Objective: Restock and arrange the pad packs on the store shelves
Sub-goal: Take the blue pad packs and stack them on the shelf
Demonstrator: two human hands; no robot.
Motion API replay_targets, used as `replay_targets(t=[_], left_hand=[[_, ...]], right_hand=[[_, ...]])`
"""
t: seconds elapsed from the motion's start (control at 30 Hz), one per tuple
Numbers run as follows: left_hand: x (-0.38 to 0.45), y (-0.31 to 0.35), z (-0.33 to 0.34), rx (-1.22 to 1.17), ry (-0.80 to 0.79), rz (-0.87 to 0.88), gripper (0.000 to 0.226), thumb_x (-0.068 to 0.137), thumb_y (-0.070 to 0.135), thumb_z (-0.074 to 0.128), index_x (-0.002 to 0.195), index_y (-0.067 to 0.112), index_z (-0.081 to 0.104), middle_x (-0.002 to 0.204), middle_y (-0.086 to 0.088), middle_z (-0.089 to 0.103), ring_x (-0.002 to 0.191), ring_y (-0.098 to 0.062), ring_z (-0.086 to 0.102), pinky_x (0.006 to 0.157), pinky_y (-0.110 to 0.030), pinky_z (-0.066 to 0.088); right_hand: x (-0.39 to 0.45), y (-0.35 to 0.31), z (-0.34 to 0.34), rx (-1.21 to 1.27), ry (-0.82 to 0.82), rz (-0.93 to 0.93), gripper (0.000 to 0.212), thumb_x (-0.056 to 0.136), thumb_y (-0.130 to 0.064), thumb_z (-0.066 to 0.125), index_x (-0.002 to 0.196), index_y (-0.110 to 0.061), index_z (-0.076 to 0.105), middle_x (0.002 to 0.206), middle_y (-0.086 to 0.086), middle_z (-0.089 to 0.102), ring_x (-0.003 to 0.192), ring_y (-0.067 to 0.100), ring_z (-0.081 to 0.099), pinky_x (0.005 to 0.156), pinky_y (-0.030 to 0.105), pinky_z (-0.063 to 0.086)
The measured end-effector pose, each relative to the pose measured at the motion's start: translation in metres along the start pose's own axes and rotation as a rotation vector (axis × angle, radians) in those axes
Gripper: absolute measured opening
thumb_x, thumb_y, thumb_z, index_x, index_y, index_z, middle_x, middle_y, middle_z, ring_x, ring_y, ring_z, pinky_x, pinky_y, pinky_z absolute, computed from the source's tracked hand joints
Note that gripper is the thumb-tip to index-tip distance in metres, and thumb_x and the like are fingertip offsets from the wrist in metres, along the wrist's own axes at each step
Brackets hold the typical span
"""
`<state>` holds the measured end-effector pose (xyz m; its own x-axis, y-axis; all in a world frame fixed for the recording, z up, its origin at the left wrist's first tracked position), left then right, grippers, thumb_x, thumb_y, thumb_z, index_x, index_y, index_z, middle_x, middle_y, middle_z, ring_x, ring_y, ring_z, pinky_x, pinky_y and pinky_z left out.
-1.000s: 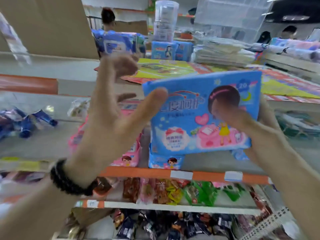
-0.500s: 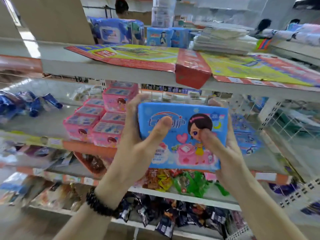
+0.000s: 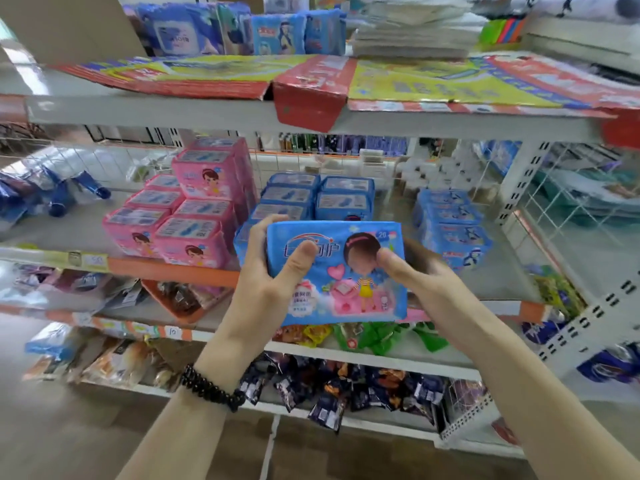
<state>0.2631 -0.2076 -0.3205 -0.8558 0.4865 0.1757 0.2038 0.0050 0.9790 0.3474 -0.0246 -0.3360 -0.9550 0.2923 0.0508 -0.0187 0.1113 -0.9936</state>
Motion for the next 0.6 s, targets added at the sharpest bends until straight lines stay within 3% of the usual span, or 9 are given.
replay_targets(t=[0.07, 0.17, 0.27, 0.37, 0.43, 0.53, 0.6], left_hand=[[-0.001, -0.012, 0.005, 0.009, 0.0, -0.041, 0.047, 0.088, 0.046, 0.06, 0.129, 0.026, 0.049, 0.101, 0.006, 0.071, 0.098, -0.016, 0.071, 0.091, -0.042, 0.057], [0.001, -0.029, 0.005, -0.013, -0.015, -0.111, 0.054, 0.088, 0.055, 0.065, 0.132, 0.028, 0.047, 0.116, 0.003, 0.069, 0.11, -0.017, 0.068, 0.099, -0.049, 0.053], [0.007, -0.044, 0.002, -0.037, -0.023, -0.181, 0.076, 0.072, 0.074, 0.071, 0.137, 0.049, 0.04, 0.139, 0.002, 0.059, 0.126, -0.022, 0.06, 0.105, -0.054, 0.047], [0.016, -0.053, -0.006, -0.042, -0.028, -0.218, 0.074, 0.068, 0.077, 0.07, 0.132, 0.055, 0.039, 0.132, 0.003, 0.063, 0.117, -0.019, 0.066, 0.102, -0.052, 0.05], [0.022, -0.054, -0.015, 0.015, 0.007, -0.202, 0.075, 0.07, 0.073, 0.069, 0.134, 0.046, 0.041, 0.128, 0.006, 0.064, 0.112, -0.013, 0.067, 0.097, -0.046, 0.054], [0.032, -0.049, -0.034, 0.166, 0.06, -0.125, 0.054, 0.076, 0.062, 0.066, 0.122, 0.033, 0.059, 0.116, 0.014, 0.069, 0.109, -0.006, 0.066, 0.093, -0.035, 0.054], [0.038, -0.048, -0.039, 0.212, 0.024, -0.099, 0.04, 0.08, 0.057, 0.066, 0.111, 0.033, 0.068, 0.111, 0.015, 0.073, 0.107, -0.007, 0.068, 0.093, -0.039, 0.055]], right_hand=[[-0.001, 0.007, -0.001, -0.003, 0.036, 0.002, 0.043, 0.083, -0.052, 0.066, 0.122, -0.033, 0.062, 0.11, -0.02, 0.073, 0.104, -0.003, 0.066, 0.084, 0.016, 0.052], [0.002, 0.022, -0.001, 0.001, 0.069, 0.024, 0.042, 0.082, -0.046, 0.061, 0.118, -0.025, 0.067, 0.103, -0.013, 0.075, 0.103, 0.005, 0.068, 0.088, 0.027, 0.052], [0.005, 0.032, 0.0, 0.024, 0.083, 0.051, 0.043, 0.084, -0.048, 0.064, 0.119, -0.024, 0.067, 0.105, -0.011, 0.076, 0.101, 0.006, 0.069, 0.086, 0.026, 0.051], [0.01, 0.036, 0.0, 0.043, 0.118, 0.054, 0.044, 0.087, -0.048, 0.062, 0.123, -0.023, 0.066, 0.112, -0.008, 0.074, 0.103, 0.006, 0.069, 0.085, 0.025, 0.05], [0.013, 0.038, -0.003, 0.05, 0.168, 0.054, 0.044, 0.087, -0.048, 0.06, 0.123, -0.023, 0.066, 0.111, -0.007, 0.075, 0.104, 0.006, 0.068, 0.084, 0.024, 0.049], [0.019, 0.04, -0.004, 0.025, 0.214, 0.048, 0.042, 0.088, -0.051, 0.064, 0.121, -0.024, 0.067, 0.104, -0.006, 0.075, 0.103, 0.009, 0.068, 0.084, 0.024, 0.052], [0.022, 0.041, -0.001, 0.015, 0.23, 0.049, 0.044, 0.087, -0.051, 0.066, 0.121, -0.024, 0.066, 0.1, -0.007, 0.076, 0.095, 0.006, 0.07, 0.075, 0.019, 0.054]])
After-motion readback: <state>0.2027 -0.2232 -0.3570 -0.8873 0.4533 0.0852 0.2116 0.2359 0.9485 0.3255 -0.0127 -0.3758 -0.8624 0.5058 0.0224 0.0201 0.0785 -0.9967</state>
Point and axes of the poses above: each hand's wrist, its own x-axis towards the middle knuckle, its own z-axis out of the palm, y = z × x, the point moved 6 cm from there along x, towards the middle knuckle
